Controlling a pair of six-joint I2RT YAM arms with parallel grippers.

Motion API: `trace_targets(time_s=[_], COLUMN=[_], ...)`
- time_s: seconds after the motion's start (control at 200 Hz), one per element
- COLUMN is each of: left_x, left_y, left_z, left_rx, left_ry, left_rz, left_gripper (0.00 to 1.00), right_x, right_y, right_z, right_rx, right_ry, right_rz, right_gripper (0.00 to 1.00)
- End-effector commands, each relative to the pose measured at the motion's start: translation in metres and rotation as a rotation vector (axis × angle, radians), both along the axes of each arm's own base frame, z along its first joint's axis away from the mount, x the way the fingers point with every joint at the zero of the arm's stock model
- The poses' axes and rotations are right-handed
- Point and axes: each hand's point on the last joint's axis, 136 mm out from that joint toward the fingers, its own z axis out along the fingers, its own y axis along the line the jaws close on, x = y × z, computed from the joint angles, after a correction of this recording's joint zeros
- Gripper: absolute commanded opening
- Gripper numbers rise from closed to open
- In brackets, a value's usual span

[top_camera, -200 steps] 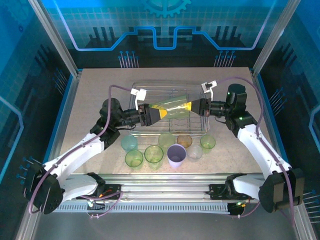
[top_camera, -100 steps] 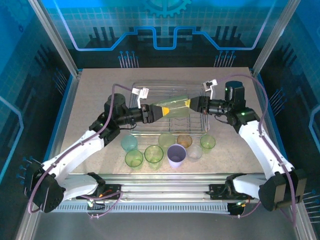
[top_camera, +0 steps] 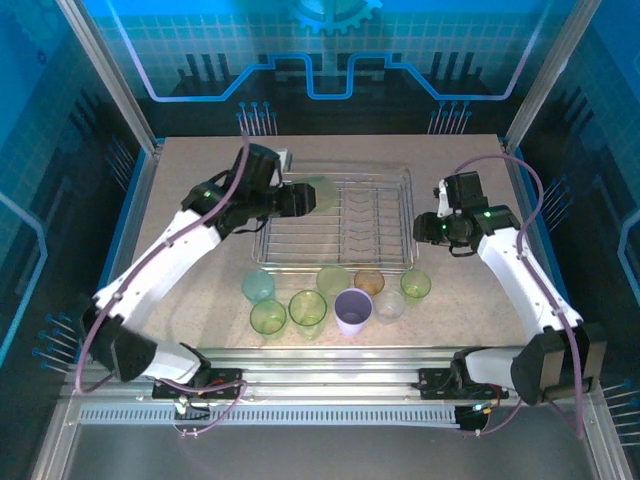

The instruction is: Load the cups into the dish rack

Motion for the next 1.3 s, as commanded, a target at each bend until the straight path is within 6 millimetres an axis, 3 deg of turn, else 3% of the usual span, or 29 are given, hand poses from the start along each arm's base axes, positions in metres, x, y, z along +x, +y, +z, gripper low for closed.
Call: trace_targets(time_s=[0.0,0.225,0.51,0.806,1.021,1.296], left_x=[0.003,0.026,0.033,0.041,0.048,0.059], left_y=[0.011,0.017,0.022,0.036,0.046,0.059], left_z=[-0.017,-0.038,-0.066,-0.072,-0.084,-0.091], left_rx=[0.175,0.322,0.427,0.491,0.537,0.547], left_ry=[0.068,0.124,0.195,0.218,0.269,0.324], left_rz=[-0.04,-0.021,-0.033,-0.024,-0.016,0.01], left_gripper=[0.09,0.13,0.14,0.15,0.18,0.19], right_x=[-0.002,0.006,0.014,0.011,0.005,-0.006], right_y=[-0.01,0.008,0.025,0.036,0.032,0.02], right_z=[-0.012,-0.04,-0.067,-0.082,-0.085,-0.089], right_rx=[-0.092,-0.038,-0.038,-0.093,-0.131,-0.178], right_ry=[0.044,0.115,0.178,0.219,0.234,0.247], right_rz=[0.024,0.078,0.123,0.178,0.177,0.156], right_gripper=[0.52,0.49,0.37,0.1,0.01,0.01])
